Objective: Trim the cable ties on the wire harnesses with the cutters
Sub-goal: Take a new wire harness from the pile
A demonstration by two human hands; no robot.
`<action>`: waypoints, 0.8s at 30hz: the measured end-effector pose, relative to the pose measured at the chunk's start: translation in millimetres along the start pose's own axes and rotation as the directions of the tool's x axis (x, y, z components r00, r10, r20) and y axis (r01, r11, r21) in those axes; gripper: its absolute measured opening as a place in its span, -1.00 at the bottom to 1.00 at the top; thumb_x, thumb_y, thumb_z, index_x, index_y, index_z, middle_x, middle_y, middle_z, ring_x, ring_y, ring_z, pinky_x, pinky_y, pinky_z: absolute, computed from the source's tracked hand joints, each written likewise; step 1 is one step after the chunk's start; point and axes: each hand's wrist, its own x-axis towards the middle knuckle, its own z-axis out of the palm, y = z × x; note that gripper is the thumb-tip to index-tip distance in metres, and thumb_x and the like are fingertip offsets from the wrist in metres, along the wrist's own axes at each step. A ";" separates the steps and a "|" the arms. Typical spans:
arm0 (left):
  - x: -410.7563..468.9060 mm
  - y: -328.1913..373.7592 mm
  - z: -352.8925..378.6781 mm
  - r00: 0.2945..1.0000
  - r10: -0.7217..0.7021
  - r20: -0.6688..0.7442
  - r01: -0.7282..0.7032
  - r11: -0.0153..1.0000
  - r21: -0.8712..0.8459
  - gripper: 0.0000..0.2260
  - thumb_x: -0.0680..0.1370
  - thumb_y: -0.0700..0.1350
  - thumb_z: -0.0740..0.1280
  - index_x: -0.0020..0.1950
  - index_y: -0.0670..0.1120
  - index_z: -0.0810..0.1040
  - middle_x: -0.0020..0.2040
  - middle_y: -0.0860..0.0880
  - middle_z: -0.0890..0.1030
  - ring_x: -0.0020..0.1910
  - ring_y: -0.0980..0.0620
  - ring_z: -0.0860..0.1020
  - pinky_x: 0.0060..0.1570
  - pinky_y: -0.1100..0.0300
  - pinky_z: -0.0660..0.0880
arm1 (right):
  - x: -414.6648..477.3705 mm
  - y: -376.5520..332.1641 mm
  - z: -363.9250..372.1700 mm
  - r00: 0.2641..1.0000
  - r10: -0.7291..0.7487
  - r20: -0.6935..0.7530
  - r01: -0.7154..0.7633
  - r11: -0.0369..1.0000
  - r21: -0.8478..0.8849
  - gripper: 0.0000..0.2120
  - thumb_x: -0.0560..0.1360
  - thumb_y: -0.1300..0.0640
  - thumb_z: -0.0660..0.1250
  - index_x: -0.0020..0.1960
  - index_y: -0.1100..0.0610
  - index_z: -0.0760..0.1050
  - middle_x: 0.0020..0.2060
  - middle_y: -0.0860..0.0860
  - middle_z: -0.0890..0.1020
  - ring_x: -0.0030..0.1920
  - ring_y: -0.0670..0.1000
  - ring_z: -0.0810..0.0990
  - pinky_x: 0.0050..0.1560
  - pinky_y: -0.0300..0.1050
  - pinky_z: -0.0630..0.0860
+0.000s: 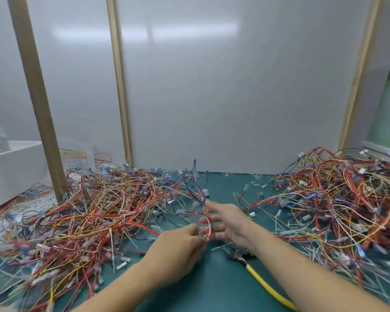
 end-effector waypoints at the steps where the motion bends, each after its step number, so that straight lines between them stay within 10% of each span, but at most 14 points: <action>1: -2.4 -3.8 -2.4 1.000 0.007 -0.005 -0.007 1.000 -0.009 -0.66 0.65 0.16 0.06 0.20 0.06 0.54 0.05 0.05 0.52 0.04 -0.03 0.55 -0.01 0.06 0.47 | 1.3 2.6 -0.2 0.999 -0.031 -0.027 0.030 0.999 -0.031 -0.75 0.61 0.05 0.32 0.11 0.25 0.53 -0.22 0.11 0.57 -0.38 0.05 0.57 -0.33 -0.07 0.62; 7: -1.2 -77.3 -44.6 0.937 -0.332 0.111 0.335 0.942 -0.011 -0.34 0.53 0.45 -0.17 0.05 0.15 0.63 -0.16 0.12 0.63 -0.18 0.18 0.58 -0.14 0.19 0.55 | 0.1 -30.9 -13.3 0.970 -0.220 -0.106 0.216 0.975 -0.044 -0.81 0.66 0.21 0.21 0.07 0.18 0.60 -0.42 -0.03 0.38 -0.51 -0.10 0.37 -0.54 -0.21 0.50; 11: -2.8 -125.0 -57.9 0.860 -0.447 0.247 0.478 0.875 -0.081 -0.21 0.44 0.52 -0.21 0.28 0.13 0.57 0.13 0.08 0.67 0.05 0.14 0.59 0.22 0.08 0.53 | -4.7 -73.0 -33.3 0.914 -0.343 -0.218 0.339 0.939 -0.059 -0.82 0.65 0.22 0.22 0.05 0.17 0.60 -0.40 -0.02 0.34 -0.48 -0.12 0.36 -0.62 -0.26 0.44; 17: -7.1 -167.5 -71.1 0.838 -0.479 0.261 0.462 0.877 0.128 -0.36 0.47 0.46 -0.08 0.09 0.13 0.63 -0.10 0.12 0.68 -0.18 0.19 0.59 -0.07 0.24 0.55 | -17.6 -122.3 -98.8 0.765 -0.440 -0.471 0.425 0.893 -0.144 -0.82 0.59 0.27 0.29 -0.15 0.11 0.58 -0.64 -0.12 0.42 -0.58 -0.13 0.31 -0.59 -0.31 0.21; 22: 11.1 -130.4 -54.2 0.940 -0.317 -0.124 0.331 0.937 0.111 -0.48 0.55 0.40 -0.02 0.14 0.18 0.59 0.03 0.21 0.62 -0.01 0.16 0.54 0.20 0.03 0.49 | -20.7 -118.5 -114.0 0.865 -0.412 -0.286 0.395 0.911 -0.117 -0.84 0.64 0.23 0.21 0.01 0.15 0.57 -0.59 -0.13 0.27 -0.62 -0.17 0.24 -0.61 -0.34 0.29; 24: 21.3 -102.8 -41.9 0.976 -0.213 -0.046 0.214 0.976 0.029 -0.42 0.49 0.48 -0.07 0.23 0.22 0.52 0.16 0.20 0.58 0.07 0.14 0.55 0.11 0.08 0.50 | -24.8 -119.5 -106.4 0.896 -0.396 -0.202 0.378 0.917 -0.124 -0.84 0.66 0.20 0.19 -0.03 0.10 0.51 -0.61 -0.14 0.23 -0.63 -0.14 0.24 -0.61 -0.31 0.35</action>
